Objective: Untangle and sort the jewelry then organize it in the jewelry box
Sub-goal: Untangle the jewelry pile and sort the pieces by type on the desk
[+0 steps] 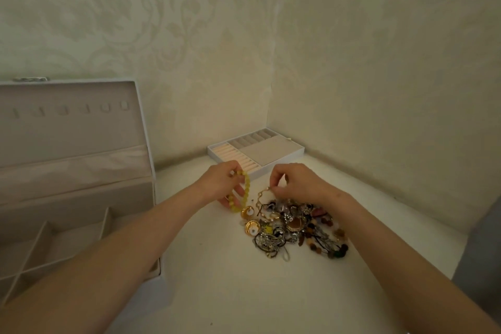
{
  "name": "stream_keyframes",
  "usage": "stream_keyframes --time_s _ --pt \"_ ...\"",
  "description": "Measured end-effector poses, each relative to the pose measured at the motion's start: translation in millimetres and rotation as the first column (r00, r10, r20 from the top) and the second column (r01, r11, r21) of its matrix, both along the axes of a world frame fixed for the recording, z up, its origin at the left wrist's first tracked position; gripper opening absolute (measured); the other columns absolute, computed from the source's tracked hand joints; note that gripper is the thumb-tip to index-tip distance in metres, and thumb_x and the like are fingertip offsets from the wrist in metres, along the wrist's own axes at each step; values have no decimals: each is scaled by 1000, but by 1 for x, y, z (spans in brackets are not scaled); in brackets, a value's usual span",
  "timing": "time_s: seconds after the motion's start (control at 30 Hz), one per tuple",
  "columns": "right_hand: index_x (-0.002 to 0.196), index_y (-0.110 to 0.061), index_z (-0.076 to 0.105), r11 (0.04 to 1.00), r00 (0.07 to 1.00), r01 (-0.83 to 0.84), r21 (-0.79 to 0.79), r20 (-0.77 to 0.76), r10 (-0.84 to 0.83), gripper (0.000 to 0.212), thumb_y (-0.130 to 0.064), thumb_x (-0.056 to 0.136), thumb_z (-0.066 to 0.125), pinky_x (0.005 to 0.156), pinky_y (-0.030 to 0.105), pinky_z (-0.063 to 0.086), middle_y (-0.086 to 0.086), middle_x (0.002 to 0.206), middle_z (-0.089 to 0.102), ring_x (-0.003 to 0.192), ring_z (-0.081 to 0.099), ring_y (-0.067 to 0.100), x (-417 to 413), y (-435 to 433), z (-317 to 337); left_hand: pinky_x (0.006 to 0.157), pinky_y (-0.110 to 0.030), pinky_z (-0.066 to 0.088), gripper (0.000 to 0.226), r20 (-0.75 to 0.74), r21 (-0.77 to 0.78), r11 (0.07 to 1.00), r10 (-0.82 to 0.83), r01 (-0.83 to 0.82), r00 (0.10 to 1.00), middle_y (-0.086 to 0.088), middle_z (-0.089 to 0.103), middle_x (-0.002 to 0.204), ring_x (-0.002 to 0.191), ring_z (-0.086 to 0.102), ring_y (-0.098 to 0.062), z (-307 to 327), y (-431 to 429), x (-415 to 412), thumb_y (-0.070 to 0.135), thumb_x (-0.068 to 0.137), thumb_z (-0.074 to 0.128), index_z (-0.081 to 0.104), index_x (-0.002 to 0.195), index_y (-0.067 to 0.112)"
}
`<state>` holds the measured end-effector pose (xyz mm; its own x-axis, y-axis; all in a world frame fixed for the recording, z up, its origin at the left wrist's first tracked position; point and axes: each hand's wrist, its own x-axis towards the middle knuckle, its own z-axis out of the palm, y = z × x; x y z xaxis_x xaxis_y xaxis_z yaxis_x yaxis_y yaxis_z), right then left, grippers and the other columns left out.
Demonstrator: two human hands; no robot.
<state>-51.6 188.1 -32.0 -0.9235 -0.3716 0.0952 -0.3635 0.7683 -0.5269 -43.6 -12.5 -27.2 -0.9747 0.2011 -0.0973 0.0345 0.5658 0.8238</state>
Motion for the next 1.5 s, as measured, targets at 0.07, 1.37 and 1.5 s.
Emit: stream_keyframes --time_s 0.07,1.37,1.5 --pt "79 -22 63 985 999 -35 -168 17 39 11 -13 82 67 59 13 43 -10 83 66 62 52 2 4 8 2 61 -34 56 9 15 -39 999 0 0 1000 -14 69 92 65 66 -27 -1 1 -2 15 98 45 52 94 11" --pt "90 -11 62 696 997 -12 -718 44 63 3 -8 91 60 45 25 45 9 59 62 44 54 21 15 11 -1 59 -17 37 16 55 39 950 -312 310 948 6 65 79 67 56 -3 7 7 10 5 84 67 59 85 19" --pt "85 -6 55 664 988 -3 -747 100 117 7 -8 89 60 43 27 48 8 64 61 47 61 25 17 11 -1 54 -16 46 12 34 190 943 -284 273 958 0 71 87 70 66 -9 10 7 11 0 89 58 58 89 12"
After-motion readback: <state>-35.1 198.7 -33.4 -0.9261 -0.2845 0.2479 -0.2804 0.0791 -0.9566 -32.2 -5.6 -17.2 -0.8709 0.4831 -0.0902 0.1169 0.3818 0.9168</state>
